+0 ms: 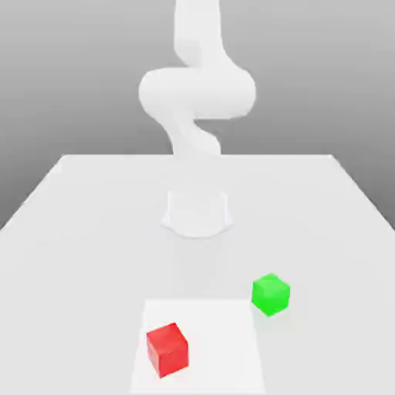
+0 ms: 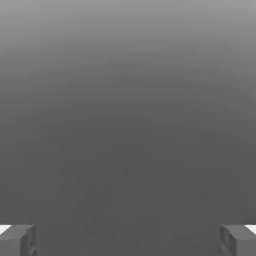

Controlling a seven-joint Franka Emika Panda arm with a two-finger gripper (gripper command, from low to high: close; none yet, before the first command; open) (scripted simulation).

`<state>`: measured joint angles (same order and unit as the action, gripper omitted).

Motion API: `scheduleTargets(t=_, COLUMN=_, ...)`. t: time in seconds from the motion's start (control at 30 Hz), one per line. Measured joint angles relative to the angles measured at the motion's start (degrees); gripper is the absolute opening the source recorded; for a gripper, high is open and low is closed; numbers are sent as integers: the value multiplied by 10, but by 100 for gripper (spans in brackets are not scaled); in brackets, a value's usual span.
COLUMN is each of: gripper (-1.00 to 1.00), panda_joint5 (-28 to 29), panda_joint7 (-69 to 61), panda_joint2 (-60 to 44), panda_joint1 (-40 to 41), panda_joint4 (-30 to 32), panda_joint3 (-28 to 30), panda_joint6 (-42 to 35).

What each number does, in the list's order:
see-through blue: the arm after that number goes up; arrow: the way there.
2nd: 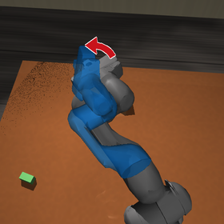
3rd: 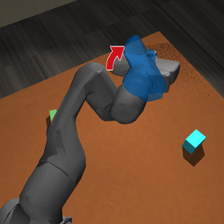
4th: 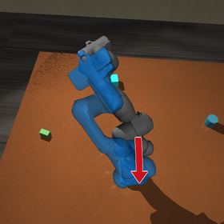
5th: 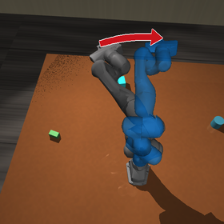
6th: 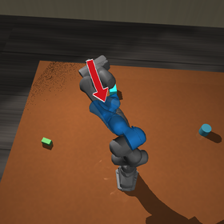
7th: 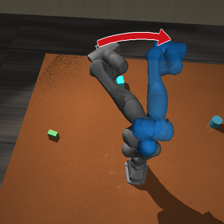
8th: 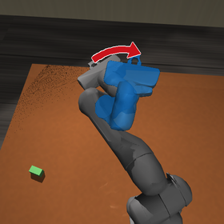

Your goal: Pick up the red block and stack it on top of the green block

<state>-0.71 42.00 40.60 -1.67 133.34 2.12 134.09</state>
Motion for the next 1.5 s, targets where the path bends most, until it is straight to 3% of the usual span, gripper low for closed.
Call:
scheduleTargets(t=0.5, gripper=0, panda_joint5=-54, panda_joint7=-239, panda_joint2=-316, panda_joint1=-65, panda_joint4=94, panda_joint3=93, panda_joint6=139)
scheduleTargets(t=0.77, gripper=0, panda_joint5=-44, panda_joint7=-334, panda_joint2=-478, panda_joint1=-54, panda_joint4=141, panda_joint3=100, panda_joint6=216)
scheduleTargets(t=0.93, gripper=0, panda_joint5=-87, panda_joint7=-377, panda_joint2=-581, panda_joint1=-31, panda_joint4=132, panda_joint3=69, panda_joint6=296)
scheduleTargets(t=0.97, gripper=-100, panda_joint5=-94, panda_joint7=-382, panda_joint2=-596, panda_joint1=-24, panda_joint4=129, panda_joint3=61, panda_joint6=308)
scheduleTargets(t=1.2, gripper=-100, panda_joint5=-94, panda_joint7=-382, panda_joint2=-597, panda_joint1=-23, panda_joint4=129, panda_joint3=60, panda_joint6=308)
scheduleTargets(t=1.37, gripper=-100, panda_joint5=-42, panda_joint7=-344, panda_joint2=-506, panda_joint1=-40, panda_joint4=144, panda_joint3=87, panda_joint6=234)
scheduleTargets(t=1.5, gripper=-100, panda_joint5=-45, panda_joint7=-337, panda_joint2=-428, panda_joint1=-97, panda_joint4=202, panda_joint3=47, panda_joint6=211)
